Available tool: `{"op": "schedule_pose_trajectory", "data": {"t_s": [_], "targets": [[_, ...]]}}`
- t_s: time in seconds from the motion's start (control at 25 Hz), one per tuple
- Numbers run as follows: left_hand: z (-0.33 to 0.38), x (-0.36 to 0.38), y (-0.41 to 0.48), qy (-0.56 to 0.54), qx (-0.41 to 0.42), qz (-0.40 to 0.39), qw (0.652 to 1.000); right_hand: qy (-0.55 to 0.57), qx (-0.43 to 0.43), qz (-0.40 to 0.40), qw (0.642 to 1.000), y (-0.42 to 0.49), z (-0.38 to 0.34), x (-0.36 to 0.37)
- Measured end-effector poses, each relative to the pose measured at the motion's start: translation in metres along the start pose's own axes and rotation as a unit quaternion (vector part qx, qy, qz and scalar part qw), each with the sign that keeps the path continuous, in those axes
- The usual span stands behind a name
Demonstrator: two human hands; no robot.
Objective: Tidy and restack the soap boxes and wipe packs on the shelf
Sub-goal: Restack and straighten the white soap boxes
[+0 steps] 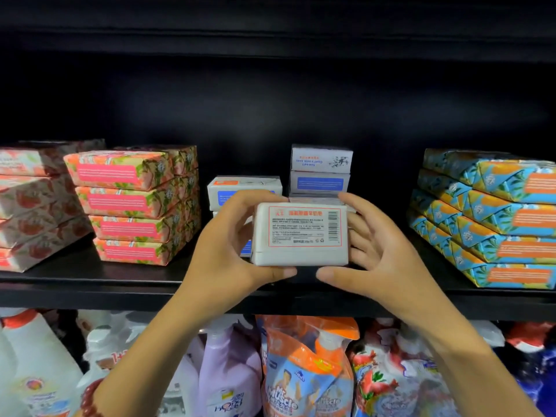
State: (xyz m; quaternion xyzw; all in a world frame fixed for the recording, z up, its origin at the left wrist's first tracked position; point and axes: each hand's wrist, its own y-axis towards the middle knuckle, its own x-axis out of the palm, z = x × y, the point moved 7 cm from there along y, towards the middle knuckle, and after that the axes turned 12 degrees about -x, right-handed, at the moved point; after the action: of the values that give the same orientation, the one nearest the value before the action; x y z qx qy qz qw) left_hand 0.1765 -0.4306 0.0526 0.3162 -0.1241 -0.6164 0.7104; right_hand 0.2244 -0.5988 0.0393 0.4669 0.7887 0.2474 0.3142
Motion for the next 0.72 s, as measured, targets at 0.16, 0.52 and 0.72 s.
{"op": "schedule_pose_trajectory", "data": {"t_s": [0.16, 0.52, 0.72], "targets": [[0.006, 0.004, -0.004, 0.059, 0.054, 0.000, 0.997, -0.015, -0.010, 0.014, 1.000, 0.010, -0.009, -0.004], [-0.019, -0.016, -0.012, -0.079, -0.154, 0.042, 0.984, -0.131, -0.194, 0.111, 0.966, 0.000, -0.029, 0.009], [-0.009, -0.021, -0.016, -0.079, -0.109, 0.105, 0.985, -0.187, -0.220, 0.097, 0.952, -0.008, -0.028, 0.019]]}}
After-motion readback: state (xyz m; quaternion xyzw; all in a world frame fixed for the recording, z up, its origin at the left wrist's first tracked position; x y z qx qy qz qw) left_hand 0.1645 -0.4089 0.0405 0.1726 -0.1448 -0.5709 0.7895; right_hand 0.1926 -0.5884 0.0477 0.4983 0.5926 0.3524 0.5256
